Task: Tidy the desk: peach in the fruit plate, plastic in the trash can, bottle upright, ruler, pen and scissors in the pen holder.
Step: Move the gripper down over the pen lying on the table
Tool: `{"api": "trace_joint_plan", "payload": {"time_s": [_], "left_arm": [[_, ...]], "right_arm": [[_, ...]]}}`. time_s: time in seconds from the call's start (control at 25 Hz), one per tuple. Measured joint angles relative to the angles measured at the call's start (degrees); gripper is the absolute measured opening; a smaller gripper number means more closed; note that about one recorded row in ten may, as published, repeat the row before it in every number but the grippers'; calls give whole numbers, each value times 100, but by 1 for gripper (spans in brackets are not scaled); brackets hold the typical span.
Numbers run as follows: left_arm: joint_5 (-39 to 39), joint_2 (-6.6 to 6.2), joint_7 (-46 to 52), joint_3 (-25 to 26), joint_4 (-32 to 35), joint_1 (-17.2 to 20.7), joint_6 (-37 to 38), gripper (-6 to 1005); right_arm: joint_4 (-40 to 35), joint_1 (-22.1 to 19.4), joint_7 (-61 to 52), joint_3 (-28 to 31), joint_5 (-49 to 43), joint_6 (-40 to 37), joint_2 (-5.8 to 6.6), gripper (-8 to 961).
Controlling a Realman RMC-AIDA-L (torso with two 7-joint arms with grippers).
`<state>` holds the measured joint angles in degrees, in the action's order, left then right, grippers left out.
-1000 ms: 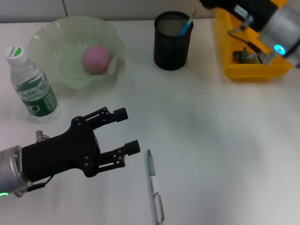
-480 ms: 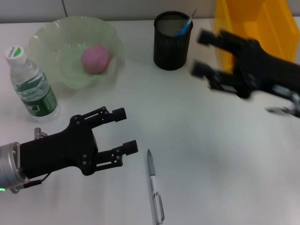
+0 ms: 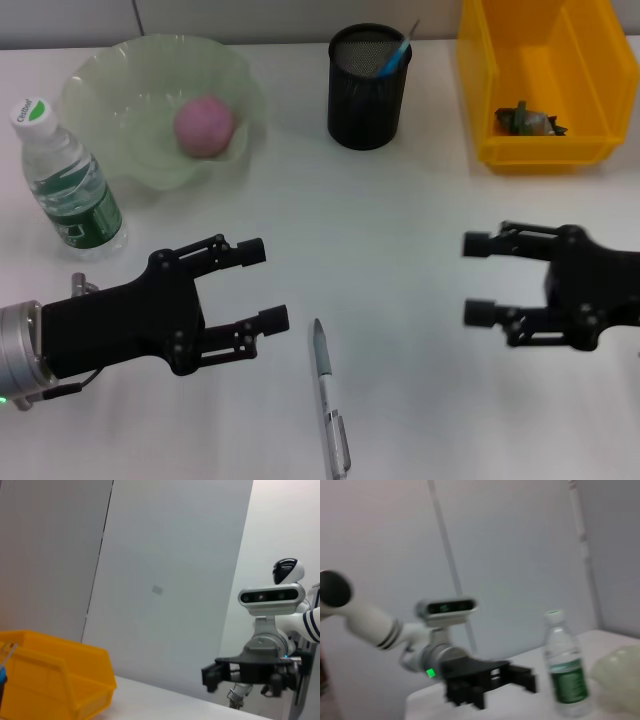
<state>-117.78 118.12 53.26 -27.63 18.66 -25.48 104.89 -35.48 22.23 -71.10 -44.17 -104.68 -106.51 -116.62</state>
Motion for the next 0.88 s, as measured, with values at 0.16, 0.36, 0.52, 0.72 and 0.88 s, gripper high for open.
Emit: {"api": "trace_joint_plan", "payload": {"time_s": [0.16,0.36,0.52,0.72,0.88], "left_arm": [[0,0,20,-127,48,10,-47,782],[0,-10,142,-344,140,3,-76,782],[1,-5,174,-447,261,-19,-101,782],[0,-8,225,-503,291,-74,-226,782],[-11,-13,258,-535,312,-58,-263,782]], "right_arm": [[-172,-125,-1,90,-173,3,-41,784],[-202,-26,17,42,-734,-27,-67,784],[-248,59,-216,48,-815,132,-121,783],[-449,438,-679,-161,-1076,333,-136,783],[-722,843,-785,-546,-1269,29,-74,783]]}}
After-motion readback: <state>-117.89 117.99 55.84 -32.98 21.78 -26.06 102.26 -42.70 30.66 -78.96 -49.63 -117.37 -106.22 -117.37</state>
